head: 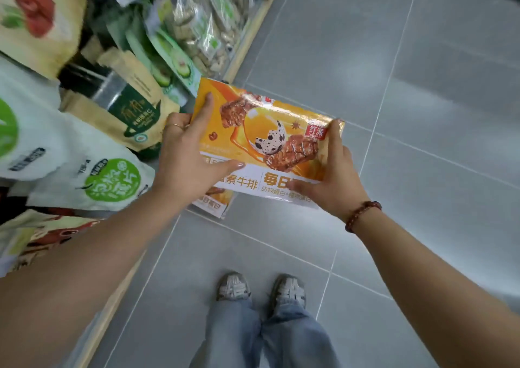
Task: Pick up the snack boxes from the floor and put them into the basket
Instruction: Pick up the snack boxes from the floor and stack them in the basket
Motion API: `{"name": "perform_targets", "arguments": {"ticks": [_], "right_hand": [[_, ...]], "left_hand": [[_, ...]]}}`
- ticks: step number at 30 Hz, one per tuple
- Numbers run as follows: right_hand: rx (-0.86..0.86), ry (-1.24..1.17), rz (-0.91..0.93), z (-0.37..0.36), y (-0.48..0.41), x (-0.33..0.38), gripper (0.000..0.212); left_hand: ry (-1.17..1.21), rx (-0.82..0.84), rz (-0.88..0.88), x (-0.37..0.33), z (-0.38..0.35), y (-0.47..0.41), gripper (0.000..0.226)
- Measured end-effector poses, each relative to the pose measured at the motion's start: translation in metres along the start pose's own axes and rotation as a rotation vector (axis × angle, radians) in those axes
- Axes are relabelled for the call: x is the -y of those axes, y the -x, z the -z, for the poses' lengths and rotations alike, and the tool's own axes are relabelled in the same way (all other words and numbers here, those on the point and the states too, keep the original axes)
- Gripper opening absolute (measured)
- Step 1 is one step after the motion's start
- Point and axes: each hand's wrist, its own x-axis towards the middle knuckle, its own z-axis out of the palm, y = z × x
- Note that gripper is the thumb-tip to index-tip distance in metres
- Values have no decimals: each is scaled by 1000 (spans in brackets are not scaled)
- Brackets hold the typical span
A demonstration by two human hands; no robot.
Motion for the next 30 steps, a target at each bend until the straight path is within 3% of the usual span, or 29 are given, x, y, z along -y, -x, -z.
{"name": "perform_targets", "arguments": {"ticks": [8,15,21,30], "right_hand": [[-56,122,277,144,79,201,126],[-114,230,492,202,142,304,128],[-33,245,722,210,165,346,130],[298,354,1044,154,215,385,129]], "left_hand": [[-41,-195,-65,-132,210,27,115],[-47,-380,-108,-191,316,81,112],[-113,-558,29,-217,357,138,113],[-205,-787,435,-214,356,273,113]]}}
